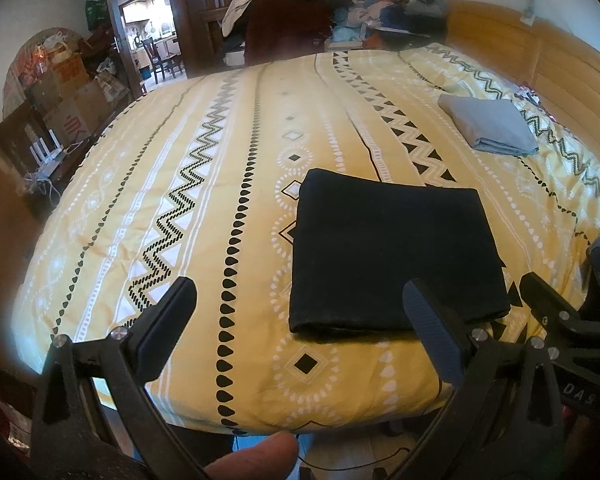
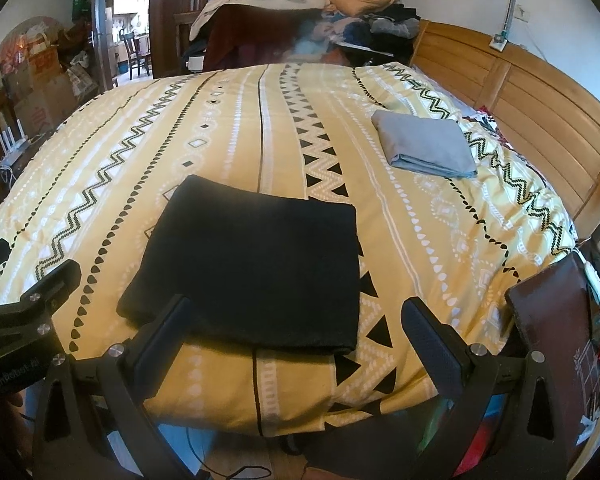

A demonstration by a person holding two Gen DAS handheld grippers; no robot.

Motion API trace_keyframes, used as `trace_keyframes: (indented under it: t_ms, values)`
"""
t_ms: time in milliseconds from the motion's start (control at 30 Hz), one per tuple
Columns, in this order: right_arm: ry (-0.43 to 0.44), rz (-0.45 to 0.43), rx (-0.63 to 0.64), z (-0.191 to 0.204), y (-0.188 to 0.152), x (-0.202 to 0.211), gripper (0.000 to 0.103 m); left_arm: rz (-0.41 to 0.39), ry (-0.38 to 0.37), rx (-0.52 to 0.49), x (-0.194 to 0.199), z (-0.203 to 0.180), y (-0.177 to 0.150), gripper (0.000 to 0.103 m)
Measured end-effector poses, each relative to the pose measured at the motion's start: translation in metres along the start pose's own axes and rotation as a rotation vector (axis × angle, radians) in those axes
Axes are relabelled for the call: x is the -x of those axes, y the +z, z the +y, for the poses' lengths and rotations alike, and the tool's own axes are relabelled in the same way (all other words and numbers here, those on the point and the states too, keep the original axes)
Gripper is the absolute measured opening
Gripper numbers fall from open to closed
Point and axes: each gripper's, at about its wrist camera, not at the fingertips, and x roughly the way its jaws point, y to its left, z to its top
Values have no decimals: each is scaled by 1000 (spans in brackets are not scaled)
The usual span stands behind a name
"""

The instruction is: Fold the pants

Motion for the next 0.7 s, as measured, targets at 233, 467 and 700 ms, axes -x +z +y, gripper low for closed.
trace_keyframes:
  t_ms: [233, 467, 700]
  values:
    - [-4, 8, -3, -3, 0, -2, 103, 5, -1, -3, -1, -2, 1, 103]
    - [-1, 7, -3, -3, -1, -3, 103, 4, -3, -5, -1, -3, 2, 103]
    - [-3, 9, -2, -3, -2, -4, 103, 2, -9, -13, 0, -5, 3, 103]
